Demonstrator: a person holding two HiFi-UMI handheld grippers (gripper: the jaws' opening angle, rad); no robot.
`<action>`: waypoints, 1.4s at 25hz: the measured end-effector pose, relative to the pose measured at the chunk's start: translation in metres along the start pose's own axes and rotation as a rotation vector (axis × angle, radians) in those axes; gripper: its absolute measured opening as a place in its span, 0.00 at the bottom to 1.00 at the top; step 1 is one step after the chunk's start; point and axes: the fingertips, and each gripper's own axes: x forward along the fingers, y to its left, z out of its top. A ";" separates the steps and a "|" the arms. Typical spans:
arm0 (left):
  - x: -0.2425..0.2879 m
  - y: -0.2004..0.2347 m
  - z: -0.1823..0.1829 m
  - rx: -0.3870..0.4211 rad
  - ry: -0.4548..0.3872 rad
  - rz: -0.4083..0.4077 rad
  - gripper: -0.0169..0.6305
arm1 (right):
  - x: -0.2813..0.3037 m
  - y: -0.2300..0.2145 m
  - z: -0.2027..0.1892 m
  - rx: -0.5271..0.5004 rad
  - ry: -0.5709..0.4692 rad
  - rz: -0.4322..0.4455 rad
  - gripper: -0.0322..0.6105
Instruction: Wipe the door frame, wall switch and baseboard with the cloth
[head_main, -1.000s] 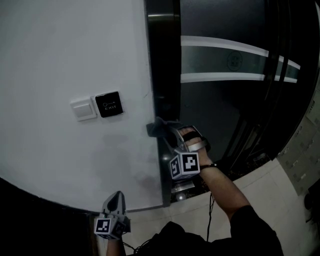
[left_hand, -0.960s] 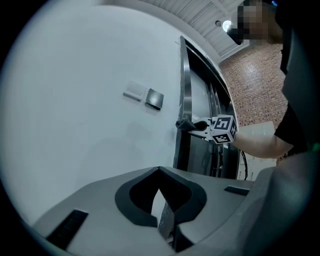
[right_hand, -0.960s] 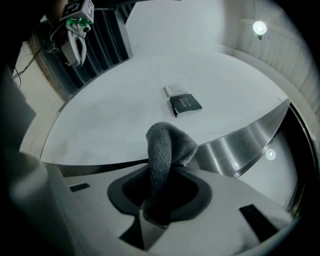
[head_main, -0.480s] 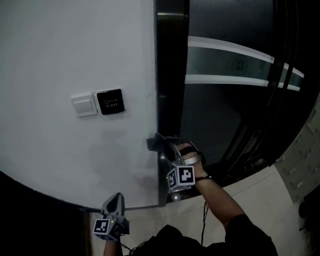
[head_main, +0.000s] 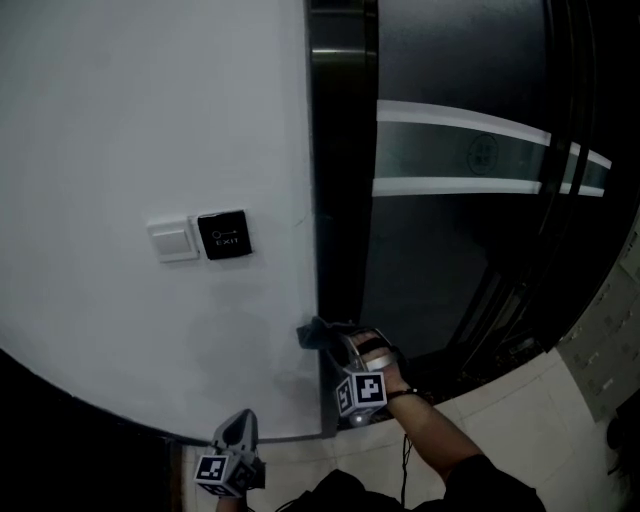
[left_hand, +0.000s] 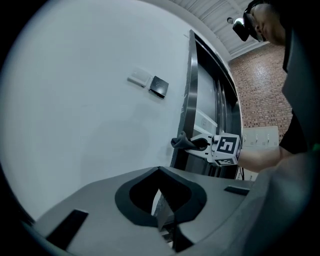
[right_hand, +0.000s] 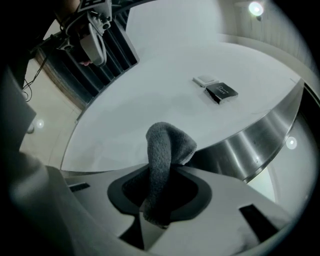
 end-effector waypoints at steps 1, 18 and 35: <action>0.002 0.000 0.000 -0.002 0.003 -0.005 0.02 | 0.002 0.005 -0.001 0.004 -0.003 0.011 0.20; -0.001 0.006 -0.001 0.011 0.005 0.027 0.02 | 0.024 0.104 -0.033 0.001 0.038 0.211 0.20; -0.009 0.006 -0.014 0.033 0.075 -0.003 0.02 | 0.026 0.155 -0.032 0.022 0.078 0.416 0.20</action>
